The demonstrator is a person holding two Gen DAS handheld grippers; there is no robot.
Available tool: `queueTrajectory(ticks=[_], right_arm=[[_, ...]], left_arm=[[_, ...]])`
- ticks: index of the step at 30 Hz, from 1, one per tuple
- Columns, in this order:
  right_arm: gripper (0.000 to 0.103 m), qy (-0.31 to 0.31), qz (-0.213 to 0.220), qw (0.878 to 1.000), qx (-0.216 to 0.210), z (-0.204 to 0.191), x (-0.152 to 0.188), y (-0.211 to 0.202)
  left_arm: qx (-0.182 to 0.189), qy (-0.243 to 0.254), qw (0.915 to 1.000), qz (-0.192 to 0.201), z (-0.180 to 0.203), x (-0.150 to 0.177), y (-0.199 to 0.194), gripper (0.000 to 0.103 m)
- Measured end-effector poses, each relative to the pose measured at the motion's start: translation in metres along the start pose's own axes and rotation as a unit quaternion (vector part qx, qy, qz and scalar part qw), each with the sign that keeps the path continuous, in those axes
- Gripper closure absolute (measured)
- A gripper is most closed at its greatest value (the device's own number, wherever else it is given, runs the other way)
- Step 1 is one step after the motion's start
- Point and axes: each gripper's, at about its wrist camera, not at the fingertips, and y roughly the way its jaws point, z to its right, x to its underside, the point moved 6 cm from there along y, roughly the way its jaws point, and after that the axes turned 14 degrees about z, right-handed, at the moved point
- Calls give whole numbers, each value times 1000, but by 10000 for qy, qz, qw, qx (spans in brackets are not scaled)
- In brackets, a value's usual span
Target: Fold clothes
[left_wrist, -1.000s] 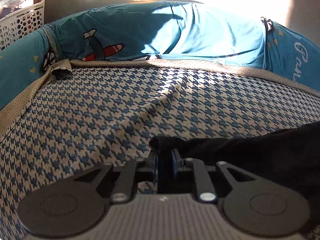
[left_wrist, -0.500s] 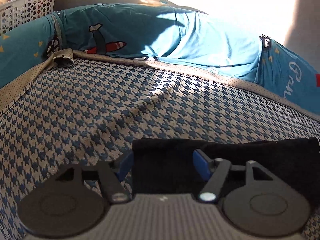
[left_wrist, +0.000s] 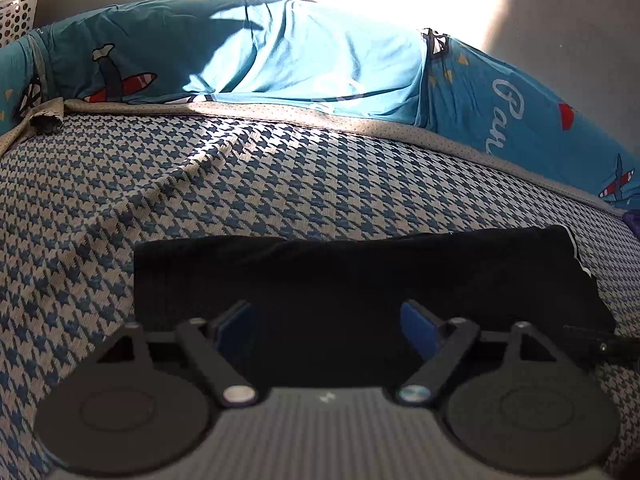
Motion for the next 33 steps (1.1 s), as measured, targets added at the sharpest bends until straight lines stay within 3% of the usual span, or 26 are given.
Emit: queueTrajectory(ticks=[12,17,26,33], right_arm=[[76,-420,460,9945,837,62,-47,13],[76,-944,625,9869,1151,73,-59,29],[76,-1034,618,9842,1301,93,-74,54],[76,-1201,498,9816,1396,103,-76,79]], left_arm=[[375,297,9984,-293,51,18,24,15],[503,411,9969,-433,66,27,31,15],[886,678,9929,-421,91,33,31,14],[1030,1071,9874,-540,111,48,35,5]])
